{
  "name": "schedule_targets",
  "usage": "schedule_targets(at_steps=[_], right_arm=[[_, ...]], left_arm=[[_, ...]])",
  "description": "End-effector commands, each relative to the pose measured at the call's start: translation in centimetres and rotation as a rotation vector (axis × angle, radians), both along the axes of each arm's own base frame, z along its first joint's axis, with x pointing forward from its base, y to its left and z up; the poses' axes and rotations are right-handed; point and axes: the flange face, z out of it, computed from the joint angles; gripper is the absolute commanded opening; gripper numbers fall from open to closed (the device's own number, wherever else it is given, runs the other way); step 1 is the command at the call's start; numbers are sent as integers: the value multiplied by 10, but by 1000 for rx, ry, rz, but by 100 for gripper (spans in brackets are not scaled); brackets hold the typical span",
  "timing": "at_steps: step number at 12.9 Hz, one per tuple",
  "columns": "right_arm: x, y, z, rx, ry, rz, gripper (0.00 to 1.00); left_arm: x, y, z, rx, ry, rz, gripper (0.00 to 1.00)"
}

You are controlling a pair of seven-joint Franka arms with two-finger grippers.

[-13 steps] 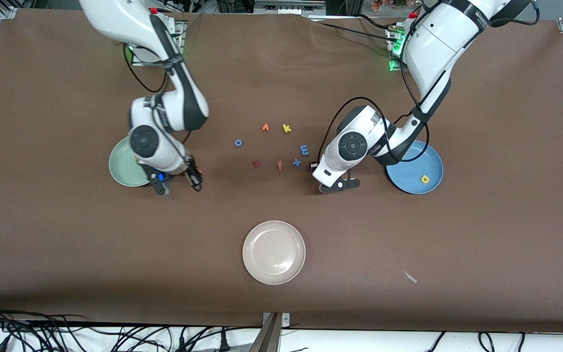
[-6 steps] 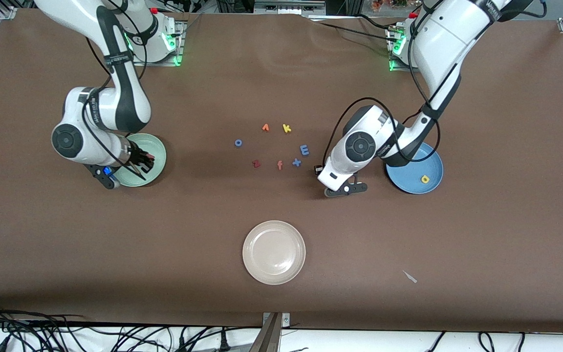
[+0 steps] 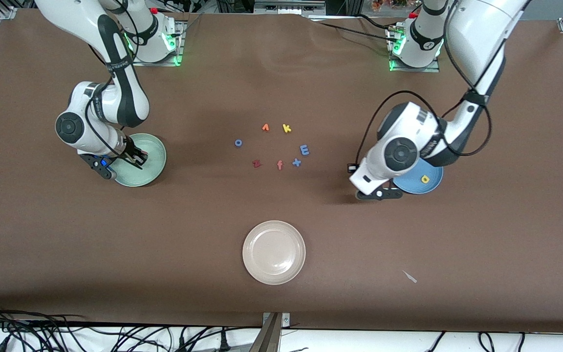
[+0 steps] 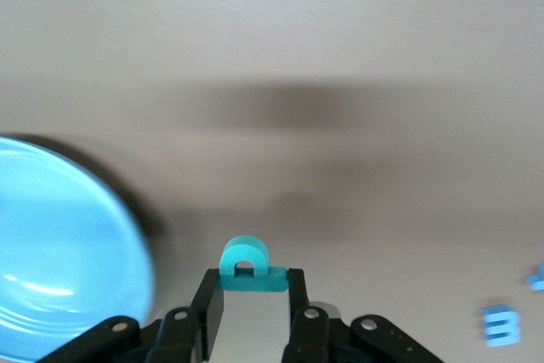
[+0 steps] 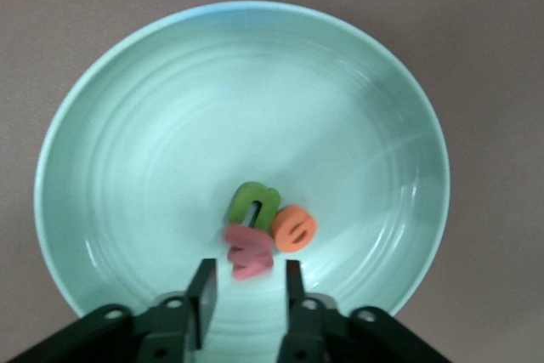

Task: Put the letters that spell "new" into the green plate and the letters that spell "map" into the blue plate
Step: 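Place the pink w on the green plate while the left gripper carries teal p, then release the teal p on the blue plate while the right gripper withdraws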

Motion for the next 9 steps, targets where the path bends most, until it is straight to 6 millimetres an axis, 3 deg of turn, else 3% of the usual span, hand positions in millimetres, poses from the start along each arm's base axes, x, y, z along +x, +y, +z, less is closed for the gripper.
schedule_targets(at_steps=[1,2,3,6,7,9], right_arm=[[-2,10,19,49,-34,19,81],[2,14,26,55,-48,22,94],[3,25,30,64,-56,29,98],[13,66,46,81,-92,28,99],[13,90,50,90,-98,39,99],[11,125,52,102,-104,109,99]], left_arm=[[4,48,0,-3,21,-87,31],[7,70,-5,-18,34,-110,31],[8,90,-9,-33,44,-136,30],[7,133,-31,-68,81,-171,29],[8,144,-38,-65,86,-189,29],[7,153,-51,-38,98,-213,30]])
